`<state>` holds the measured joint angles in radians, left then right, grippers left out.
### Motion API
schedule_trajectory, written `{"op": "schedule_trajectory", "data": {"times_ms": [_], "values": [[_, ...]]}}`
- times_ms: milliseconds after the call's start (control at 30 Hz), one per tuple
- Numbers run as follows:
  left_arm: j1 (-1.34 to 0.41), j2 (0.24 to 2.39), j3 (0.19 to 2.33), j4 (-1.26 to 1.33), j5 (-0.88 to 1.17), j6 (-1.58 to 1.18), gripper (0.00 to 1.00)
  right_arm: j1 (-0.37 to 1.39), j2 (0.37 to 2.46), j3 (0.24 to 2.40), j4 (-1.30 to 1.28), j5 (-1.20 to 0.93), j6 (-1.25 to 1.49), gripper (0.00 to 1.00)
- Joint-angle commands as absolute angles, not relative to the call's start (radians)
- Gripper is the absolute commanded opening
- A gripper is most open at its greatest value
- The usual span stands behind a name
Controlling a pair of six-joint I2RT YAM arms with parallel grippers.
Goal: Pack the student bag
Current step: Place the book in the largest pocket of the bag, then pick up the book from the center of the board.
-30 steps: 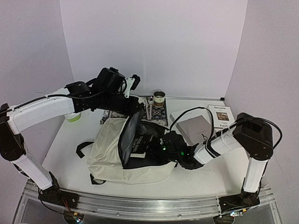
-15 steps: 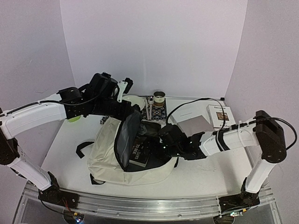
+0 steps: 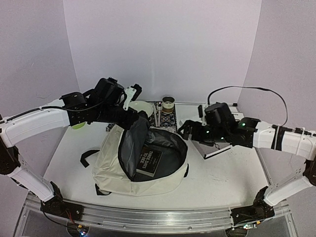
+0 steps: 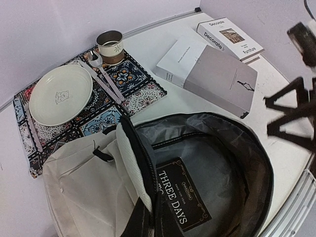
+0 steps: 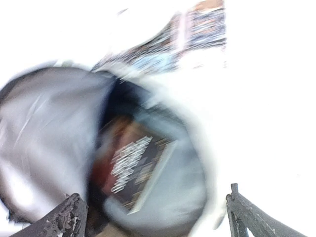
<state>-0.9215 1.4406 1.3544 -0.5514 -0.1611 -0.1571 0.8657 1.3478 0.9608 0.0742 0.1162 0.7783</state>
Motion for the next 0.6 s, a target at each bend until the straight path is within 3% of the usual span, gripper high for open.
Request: {"op": "schedule_trajectory", "data": {"times_ms": [0,267,567], "values": [[-0.915,1.412,1.389,-0.538,-0.195,-0.093,0.00,0.723,1.260,0.871,-0.037,0.100,0.724,0.98],[-0.914,1.414,1.360,-0.538,-0.211,-0.044,0.00,0.398,1.212,0.720,-0.016,0.010,0.752,0.98],[-0.910,1.344,1.206,-0.441,-0.253,-0.035,0.00,0.021,1.280,0.588,0.222,-0.272,0.788,0.93]]}}
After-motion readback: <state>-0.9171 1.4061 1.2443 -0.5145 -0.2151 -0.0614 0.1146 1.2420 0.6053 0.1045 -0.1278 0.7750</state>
